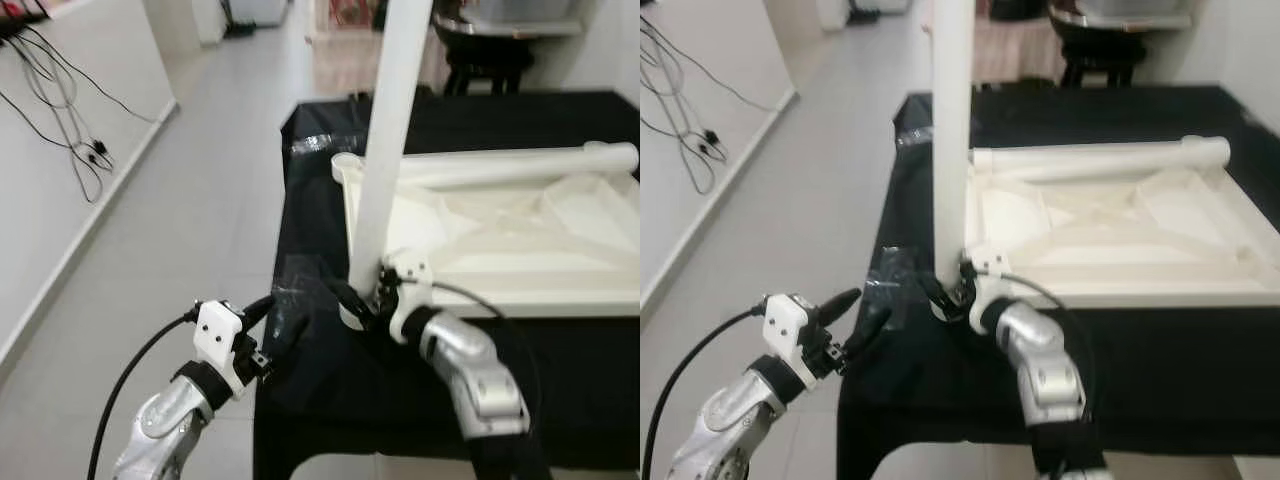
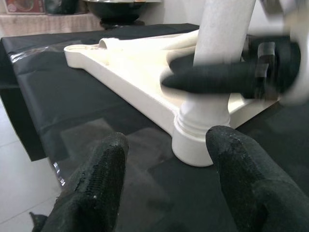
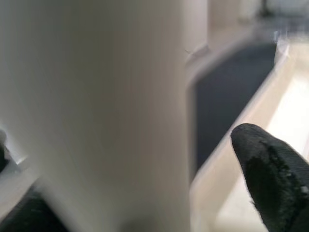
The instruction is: Building children table
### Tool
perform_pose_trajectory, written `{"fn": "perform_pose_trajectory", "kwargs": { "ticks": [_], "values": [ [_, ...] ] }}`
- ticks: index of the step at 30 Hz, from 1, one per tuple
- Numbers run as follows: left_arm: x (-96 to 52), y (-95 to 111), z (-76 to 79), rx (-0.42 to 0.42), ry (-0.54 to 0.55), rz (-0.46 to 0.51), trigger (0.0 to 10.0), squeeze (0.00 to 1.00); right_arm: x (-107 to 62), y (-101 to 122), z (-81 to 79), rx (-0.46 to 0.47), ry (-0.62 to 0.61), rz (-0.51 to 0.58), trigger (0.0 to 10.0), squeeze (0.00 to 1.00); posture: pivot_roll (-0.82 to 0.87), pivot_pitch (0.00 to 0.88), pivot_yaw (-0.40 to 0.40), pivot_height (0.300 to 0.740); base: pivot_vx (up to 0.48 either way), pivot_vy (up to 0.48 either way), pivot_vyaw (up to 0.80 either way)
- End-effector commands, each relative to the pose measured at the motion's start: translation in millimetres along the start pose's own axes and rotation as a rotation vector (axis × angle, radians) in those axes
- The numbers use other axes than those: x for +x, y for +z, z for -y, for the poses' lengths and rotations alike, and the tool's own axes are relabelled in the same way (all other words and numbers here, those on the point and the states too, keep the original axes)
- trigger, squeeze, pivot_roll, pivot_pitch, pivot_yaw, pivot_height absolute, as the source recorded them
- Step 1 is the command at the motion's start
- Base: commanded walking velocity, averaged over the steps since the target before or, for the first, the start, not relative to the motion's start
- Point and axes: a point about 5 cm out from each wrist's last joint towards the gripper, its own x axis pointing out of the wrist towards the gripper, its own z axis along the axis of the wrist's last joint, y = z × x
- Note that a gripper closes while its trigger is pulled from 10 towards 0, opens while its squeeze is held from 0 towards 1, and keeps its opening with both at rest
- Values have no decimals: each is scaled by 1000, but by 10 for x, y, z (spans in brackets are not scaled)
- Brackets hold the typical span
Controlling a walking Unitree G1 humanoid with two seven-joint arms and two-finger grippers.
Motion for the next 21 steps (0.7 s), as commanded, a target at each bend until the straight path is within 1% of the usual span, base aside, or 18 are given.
{"fn": "perform_pose_trajectory", "kwargs": {
  "ticks": [1, 2, 4, 5, 6, 7, 8, 12, 13, 16, 17, 19, 21],
  "values": [
    [-17, -40, 15, -6, 3, -13, 10000, 0, 88, 96, -44, -52, 207, 20, 10000, 1000, -89, 131, 24, 740, 0, 0, 0],
    [-17, -39, 19, -6, 3, -13, 10000, 0, 103, 143, -26, -80, 276, 19, 10000, 1000, -88, 131, 22, 740, 0, 0, 0],
    [-17, -39, 19, -6, 3, -13, 10000, 0, 103, 143, -26, -80, 276, 19, 10000, 1000, -88, 131, 22, 740, 0, 0, 0],
    [-17, -39, 23, -5, 4, -12, 10000, 0, 113, 174, -8, -108, 373, 3, 10000, 0, -88, 131, 22, 740, 0, 0, 0],
    [-27, -38, 34, -4, 7, -12, 10000, 0, 187, 237, 95, -104, 466, -32, 10000, 0, -80, 132, 19, 740, 0, 0, 0],
    [-27, -38, 34, -4, 7, -12, 10000, 0, 187, 237, 95, -104, 466, -32, 10000, 0, -80, 132, 19, 740, 0, 0, 0],
    [-31, -39, 39, -4, 7, -12, 10000, 0, 218, 264, 136, -95, 484, -44, 10000, 0, -73, 132, 17, 740, 0, 0, 0],
    [-37, -40, 46, -3, 7, -14, 10000, 0, 276, 295, 199, -81, 475, -62, 10000, 0, -64, 132, 14, 740, 0, 0, 0],
    [-44, -42, 58, -2, 6, -17, 10000, 0, 335, 309, 285, -61, 458, -90, 4275, 0, -60, 133, 12, 740, 0, 0, 0],
    [-45, -43, 61, -1, 6, -18, 10000, 0, 347, 311, 311, -53, 450, -98, 4275, 0, -60, 133, 12, 740, 0, 0, 0],
    [-47, -43, 65, -1, 7, -18, 10000, 0, 346, 314, 342, -38, 454, -98, 0, 0, -57, 135, 11, 740, 0, 0, 0],
    [-48, -43, 69, -1, 7, -19, 10000, 0, 310, 310, 403, -31, 449, -99, 0, 0, -56, 135, 11, 740, 0, 0, 0],
    [-48, -43, 70, -1, 7, -19, 10000, 0, 284, 303, 430, -34, 444, -98, 0, 0, -56, 135, 11, 740, 0, 0, 0]
  ]
}}
